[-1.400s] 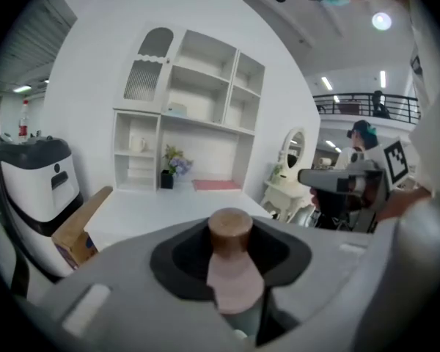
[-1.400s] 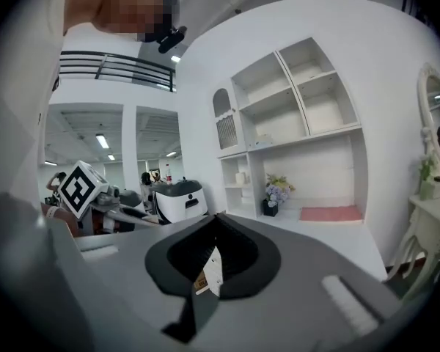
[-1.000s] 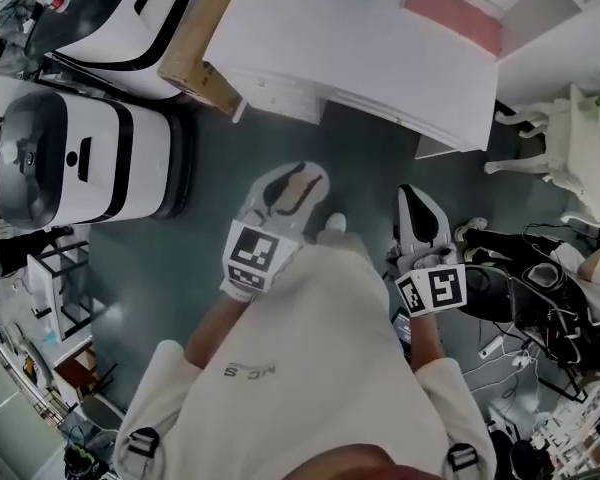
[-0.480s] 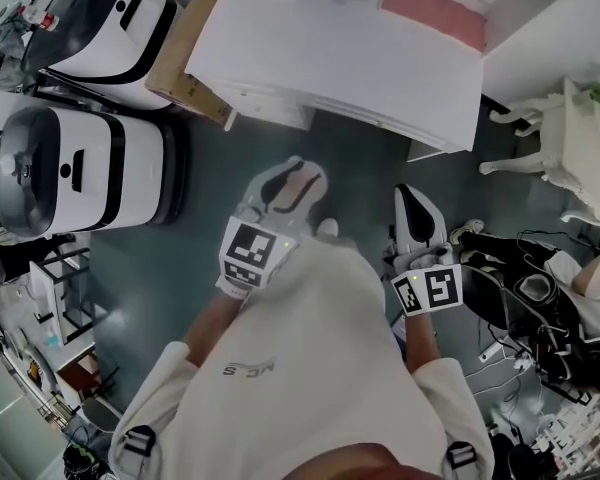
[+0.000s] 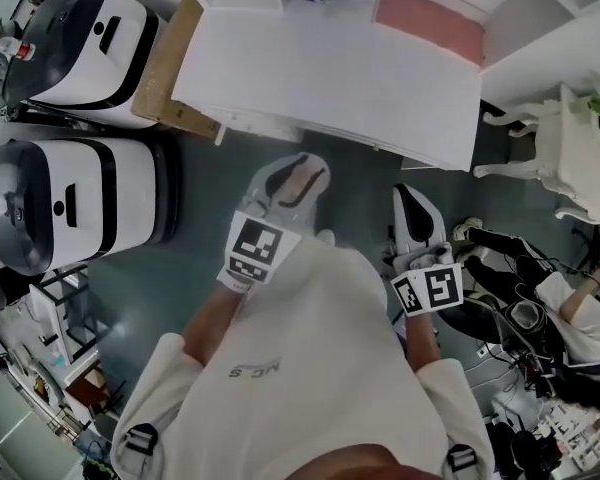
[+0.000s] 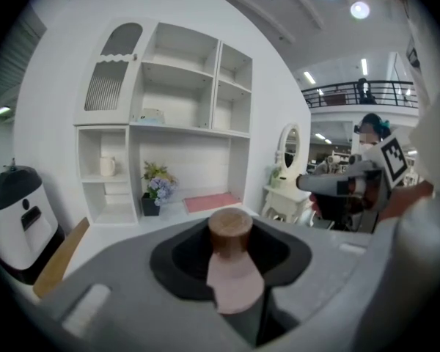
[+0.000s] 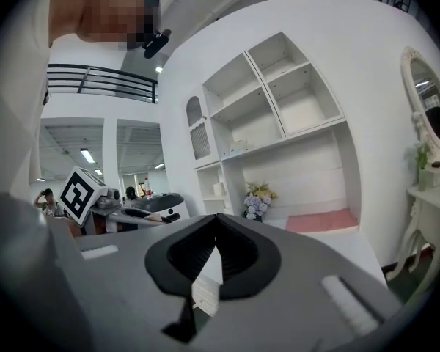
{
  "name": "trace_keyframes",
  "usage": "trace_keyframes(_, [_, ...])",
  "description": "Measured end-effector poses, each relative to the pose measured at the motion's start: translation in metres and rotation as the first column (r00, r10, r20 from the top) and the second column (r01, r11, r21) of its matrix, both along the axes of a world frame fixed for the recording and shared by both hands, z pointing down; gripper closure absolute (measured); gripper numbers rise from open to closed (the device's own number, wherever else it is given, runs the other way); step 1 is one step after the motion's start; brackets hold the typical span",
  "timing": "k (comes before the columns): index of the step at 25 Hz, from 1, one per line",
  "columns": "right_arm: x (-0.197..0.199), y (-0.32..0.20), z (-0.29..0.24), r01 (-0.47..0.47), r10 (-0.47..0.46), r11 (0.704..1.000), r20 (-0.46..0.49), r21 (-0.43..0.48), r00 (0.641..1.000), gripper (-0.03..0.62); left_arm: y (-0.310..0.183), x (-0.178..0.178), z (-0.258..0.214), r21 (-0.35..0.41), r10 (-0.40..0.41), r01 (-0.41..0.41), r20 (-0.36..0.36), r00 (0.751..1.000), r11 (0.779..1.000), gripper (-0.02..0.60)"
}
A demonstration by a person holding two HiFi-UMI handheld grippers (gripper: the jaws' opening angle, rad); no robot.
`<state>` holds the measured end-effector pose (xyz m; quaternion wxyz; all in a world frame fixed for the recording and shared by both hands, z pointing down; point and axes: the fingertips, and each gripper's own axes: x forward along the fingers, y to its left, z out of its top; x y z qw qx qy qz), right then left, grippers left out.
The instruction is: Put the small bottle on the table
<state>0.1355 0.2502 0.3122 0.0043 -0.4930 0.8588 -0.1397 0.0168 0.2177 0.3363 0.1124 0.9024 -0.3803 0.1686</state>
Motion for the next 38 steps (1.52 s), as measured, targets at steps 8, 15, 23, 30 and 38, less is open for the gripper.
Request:
trace_keyframes(8, [-0.042, -0.112, -0.017, -0.036, 0.037, 0.999, -0.049, 0.013, 0.998, 0.594, -0.113, -0.042, -0.003, -0.006, 0.038, -0.038, -0.019, 0.999, 0.999, 0.454])
trace_keyframes(15, [-0.079, -0.190, -0.024, -0.061, 0.064, 0.998, -0.093, 0.032, 0.994, 0.594, -0.193, -0.071, 0.000, -0.002, 0.077, -0.077, -0.046, 0.996, 0.997, 0.454])
trace_keyframes(23, [-0.087, -0.241, -0.002, -0.089, 0.090, 0.996, -0.101, 0.011, 0.991, 0.594, -0.253, -0.071, 0.031, -0.043, 0.109, -0.111, -0.045, 0.993, 0.993, 0.454])
trace_keyframes(30, [-0.070, -0.269, 0.016, -0.091, 0.089, 0.996, -0.098, -0.021, 0.991, 0.594, -0.284, -0.049, 0.055, -0.066, 0.109, -0.110, -0.011, 0.994, 0.992, 0.454])
trace_keyframes(38, [-0.067, -0.297, 0.035, -0.071, 0.068, 0.997, -0.095, -0.034, 0.993, 0.594, -0.315, -0.039, 0.082, -0.046, 0.088, -0.087, 0.025, 0.996, 0.995, 0.454])
